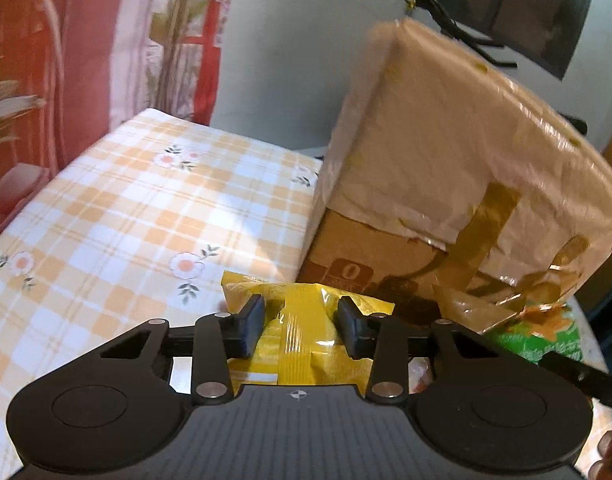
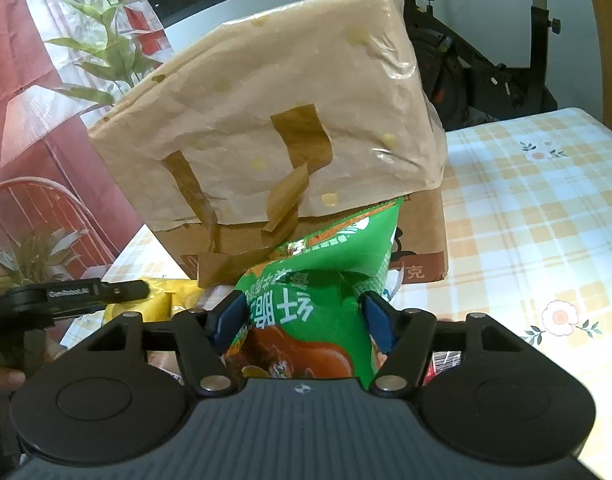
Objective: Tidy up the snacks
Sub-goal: 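Grasp the yellow chip bag with the left tool while the right tool holds the green bag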
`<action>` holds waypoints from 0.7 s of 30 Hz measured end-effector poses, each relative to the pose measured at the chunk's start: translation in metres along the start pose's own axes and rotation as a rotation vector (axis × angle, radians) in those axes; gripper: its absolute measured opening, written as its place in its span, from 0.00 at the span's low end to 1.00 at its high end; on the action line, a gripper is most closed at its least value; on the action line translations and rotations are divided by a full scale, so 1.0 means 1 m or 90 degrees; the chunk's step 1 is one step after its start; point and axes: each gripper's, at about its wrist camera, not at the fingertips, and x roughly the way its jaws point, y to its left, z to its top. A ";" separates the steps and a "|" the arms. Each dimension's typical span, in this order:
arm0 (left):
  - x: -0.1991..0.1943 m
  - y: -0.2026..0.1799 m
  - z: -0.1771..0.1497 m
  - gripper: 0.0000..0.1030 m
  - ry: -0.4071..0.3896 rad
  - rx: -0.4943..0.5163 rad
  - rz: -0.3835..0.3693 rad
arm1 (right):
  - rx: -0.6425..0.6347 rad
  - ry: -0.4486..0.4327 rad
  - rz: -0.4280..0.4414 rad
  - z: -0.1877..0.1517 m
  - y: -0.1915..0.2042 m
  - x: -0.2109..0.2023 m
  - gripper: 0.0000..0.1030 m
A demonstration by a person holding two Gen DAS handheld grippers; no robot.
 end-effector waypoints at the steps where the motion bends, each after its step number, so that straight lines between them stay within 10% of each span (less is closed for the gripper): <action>1: -0.004 0.000 0.000 0.40 -0.004 0.000 -0.002 | -0.001 -0.001 0.003 0.000 0.000 -0.001 0.62; 14: -0.015 -0.014 -0.010 0.38 -0.008 0.066 0.006 | -0.007 -0.011 0.012 -0.001 0.003 -0.011 0.60; 21: -0.008 0.004 -0.011 0.80 0.036 0.027 0.010 | -0.004 -0.007 0.008 -0.004 0.002 -0.014 0.60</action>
